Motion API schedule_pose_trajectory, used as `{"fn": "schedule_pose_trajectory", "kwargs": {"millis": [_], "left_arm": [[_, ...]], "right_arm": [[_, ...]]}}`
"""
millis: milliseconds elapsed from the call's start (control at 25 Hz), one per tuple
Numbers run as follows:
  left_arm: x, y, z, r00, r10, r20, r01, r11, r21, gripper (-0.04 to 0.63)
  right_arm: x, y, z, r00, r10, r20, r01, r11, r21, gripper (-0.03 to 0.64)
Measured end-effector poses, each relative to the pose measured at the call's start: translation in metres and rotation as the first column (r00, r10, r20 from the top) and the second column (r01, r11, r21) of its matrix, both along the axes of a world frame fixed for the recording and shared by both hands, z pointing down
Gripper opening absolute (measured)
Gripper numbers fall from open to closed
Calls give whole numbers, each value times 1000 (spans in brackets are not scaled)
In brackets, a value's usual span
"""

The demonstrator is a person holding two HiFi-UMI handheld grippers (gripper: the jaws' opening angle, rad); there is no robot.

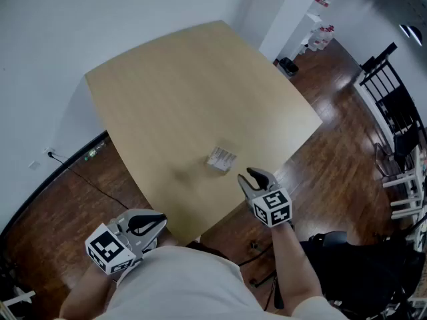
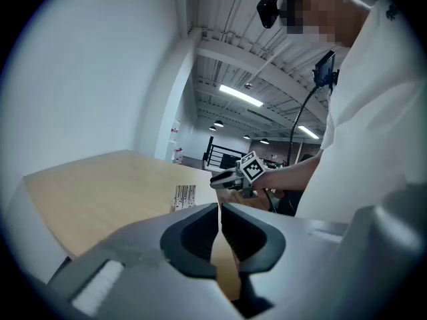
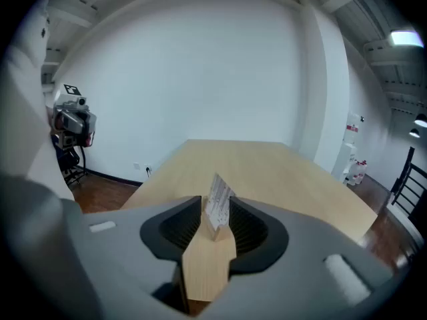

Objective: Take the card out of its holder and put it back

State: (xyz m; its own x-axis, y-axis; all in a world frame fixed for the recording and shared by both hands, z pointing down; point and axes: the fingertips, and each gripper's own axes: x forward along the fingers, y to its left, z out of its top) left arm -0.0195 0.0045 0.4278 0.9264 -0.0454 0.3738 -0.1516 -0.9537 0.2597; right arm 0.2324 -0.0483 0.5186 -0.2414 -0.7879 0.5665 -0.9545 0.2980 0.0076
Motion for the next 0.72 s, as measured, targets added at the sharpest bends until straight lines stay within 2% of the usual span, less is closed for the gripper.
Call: {"fn": "schedule_pose_trajectory", "kwargs": {"millis": [240,480,720], "left_arm": [[12,5,-2,999,-44,4,44,999,0,18],[9,6,-6,993,-120,6,120,993,9,5],[4,5,-5,986,-167,24,166,986,20,5]], "right_arm": [[22,-32,23,999,-48,16,48,998,-35,132],[24,-53,38,992,-117,41,119,991,-56,133],[20,-62,49,986,-152,71,157,985,-71,101]]}}
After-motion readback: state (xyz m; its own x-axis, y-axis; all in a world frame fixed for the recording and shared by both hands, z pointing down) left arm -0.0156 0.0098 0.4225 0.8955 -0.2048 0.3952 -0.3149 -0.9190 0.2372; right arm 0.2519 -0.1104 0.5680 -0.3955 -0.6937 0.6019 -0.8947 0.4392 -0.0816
